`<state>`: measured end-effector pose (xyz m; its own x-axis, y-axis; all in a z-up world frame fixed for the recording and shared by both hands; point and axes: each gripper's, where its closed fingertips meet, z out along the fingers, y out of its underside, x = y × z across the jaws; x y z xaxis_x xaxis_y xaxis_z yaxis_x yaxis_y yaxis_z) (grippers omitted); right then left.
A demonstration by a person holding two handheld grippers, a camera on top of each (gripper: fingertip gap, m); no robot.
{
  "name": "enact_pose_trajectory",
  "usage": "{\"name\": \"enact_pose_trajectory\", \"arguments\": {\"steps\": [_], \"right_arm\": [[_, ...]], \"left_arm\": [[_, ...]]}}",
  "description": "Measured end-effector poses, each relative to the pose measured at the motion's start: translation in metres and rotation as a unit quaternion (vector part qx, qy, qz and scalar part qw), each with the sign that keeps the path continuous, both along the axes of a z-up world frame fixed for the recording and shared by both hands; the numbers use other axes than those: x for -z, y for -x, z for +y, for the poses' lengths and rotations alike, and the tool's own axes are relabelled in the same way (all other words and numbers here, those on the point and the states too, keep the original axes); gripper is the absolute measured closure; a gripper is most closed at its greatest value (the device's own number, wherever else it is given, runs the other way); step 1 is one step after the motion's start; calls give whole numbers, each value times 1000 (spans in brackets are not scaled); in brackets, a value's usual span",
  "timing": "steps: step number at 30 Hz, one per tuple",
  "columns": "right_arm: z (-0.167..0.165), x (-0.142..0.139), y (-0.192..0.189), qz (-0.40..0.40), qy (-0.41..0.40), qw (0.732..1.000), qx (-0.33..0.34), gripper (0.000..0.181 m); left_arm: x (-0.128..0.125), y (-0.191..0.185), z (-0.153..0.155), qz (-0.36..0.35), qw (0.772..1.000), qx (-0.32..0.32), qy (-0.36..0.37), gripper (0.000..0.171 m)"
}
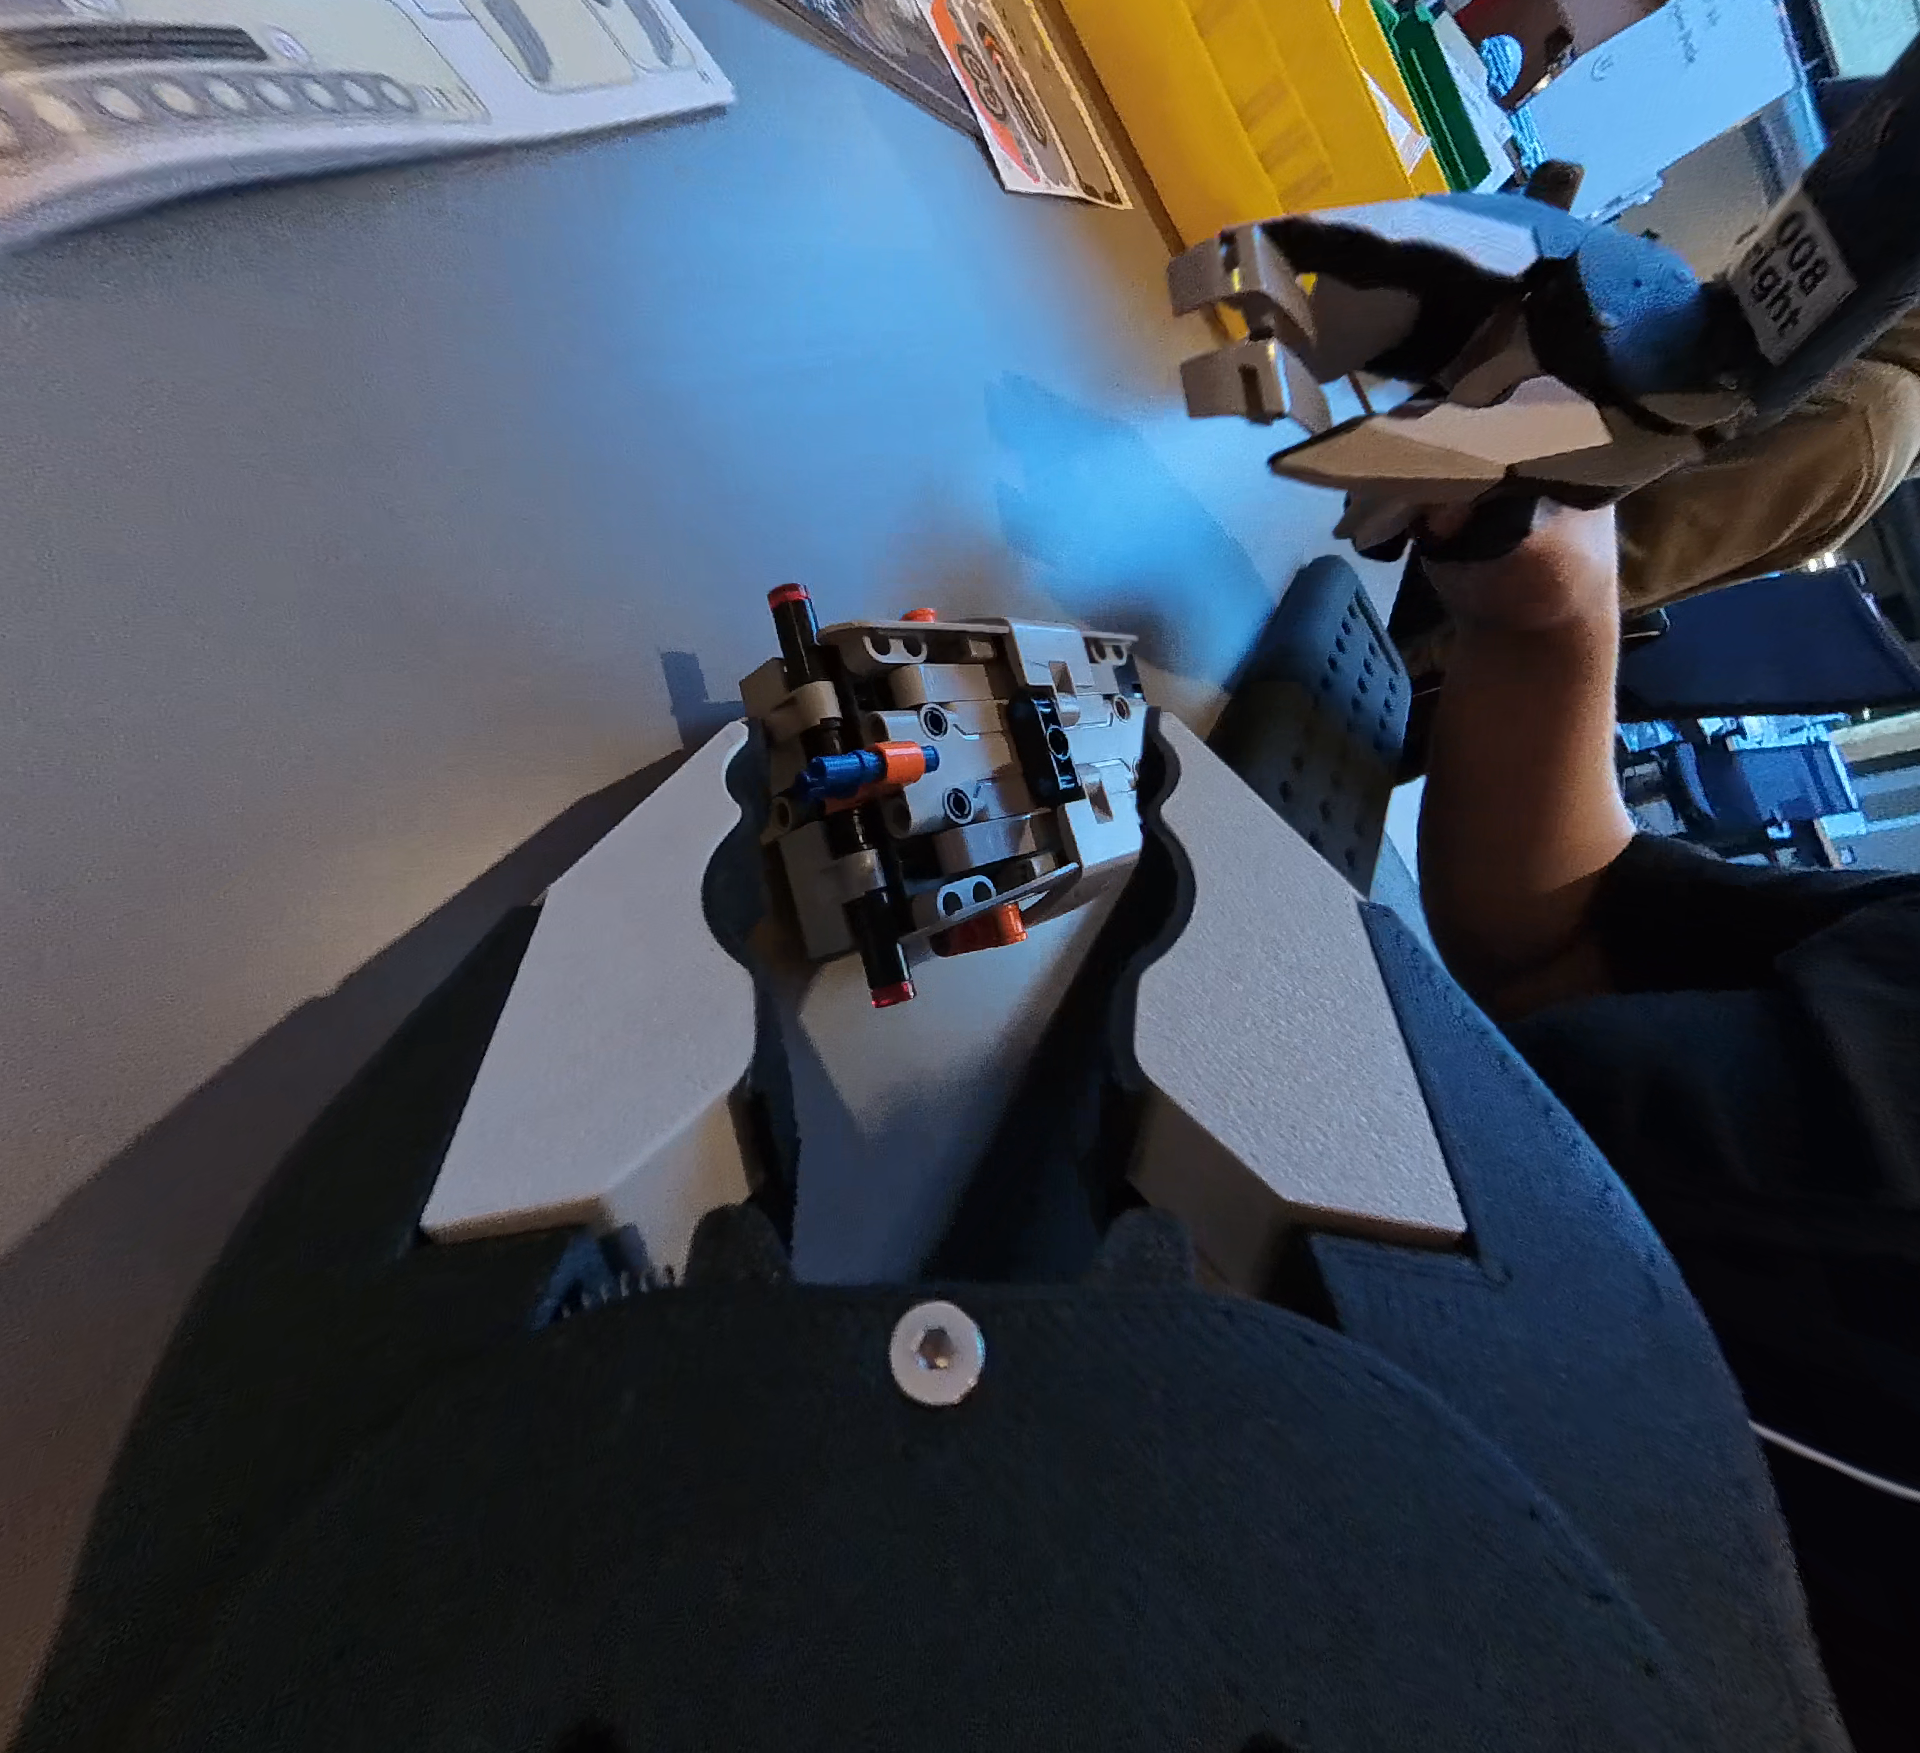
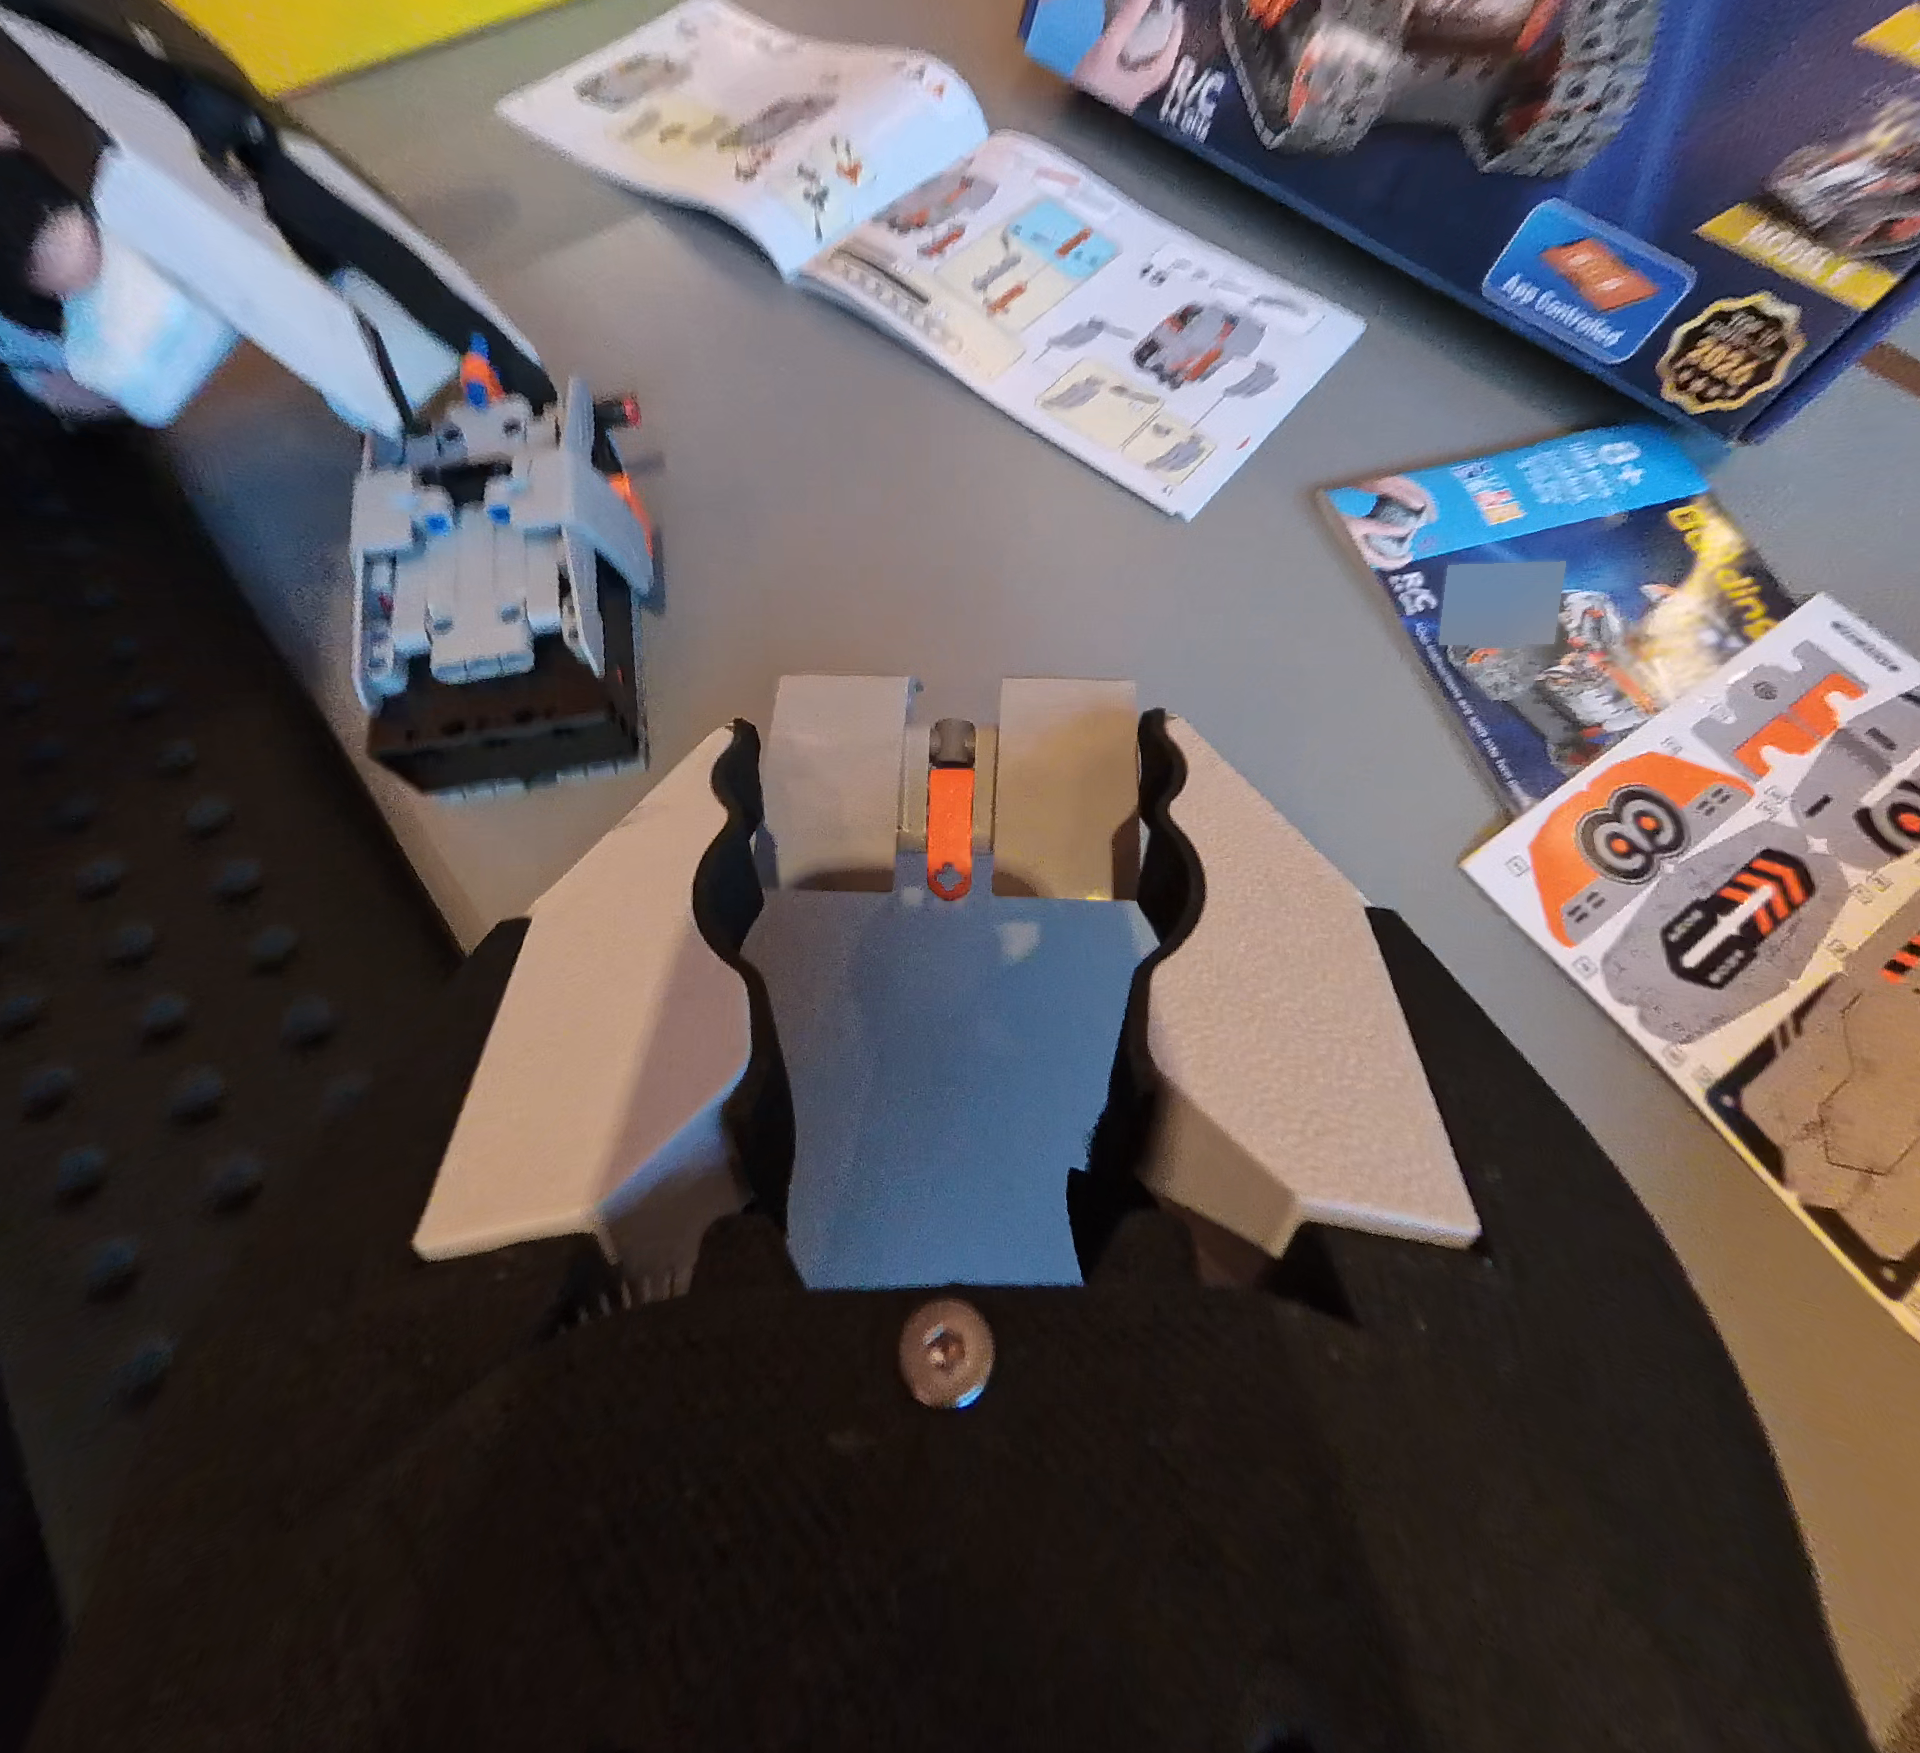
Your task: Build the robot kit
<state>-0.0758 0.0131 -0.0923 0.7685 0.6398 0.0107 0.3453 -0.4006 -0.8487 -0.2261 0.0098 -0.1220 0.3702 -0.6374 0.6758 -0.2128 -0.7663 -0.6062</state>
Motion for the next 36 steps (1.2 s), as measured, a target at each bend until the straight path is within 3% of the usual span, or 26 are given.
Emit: {"name": "enact_pose_trajectory", "arguments": {"steps": [3,6,9,13,16,21,27,33,36], "right_arm": [[-2,-17,6,44,-12,999,-15,109],[-5,-22,19,53,-20,998,-40,109],[-9,-22,27,51,-28,996,-68,109],[-12,-24,32,70,-31,992,-101,109],[-12,-22,31,69,-29,990,-117,109],[-21,-16,32,68,-32,989,-126,109],[-18,-17,25,65,-43,991,-105,109],[-5,-17,15,63,-33,994,-83,109],[3,-17,3,54,-37,996,-61,109]], "left_arm": [[-1,-7,-17,0,1000,10,23,105],[11,-3,-35,52,998,29,10,106],[14,-2,-39,109,990,31,-86,92],[1,-1,-15,166,950,16,-265,52],[-9,-9,-6,173,927,21,-331,51],[1,-29,-18,188,919,92,-334,68],[4,-37,-25,185,927,104,-309,90],[6,-37,-15,192,935,74,-289,78],[-1,-35,-12,204,913,81,-344,72]]}}
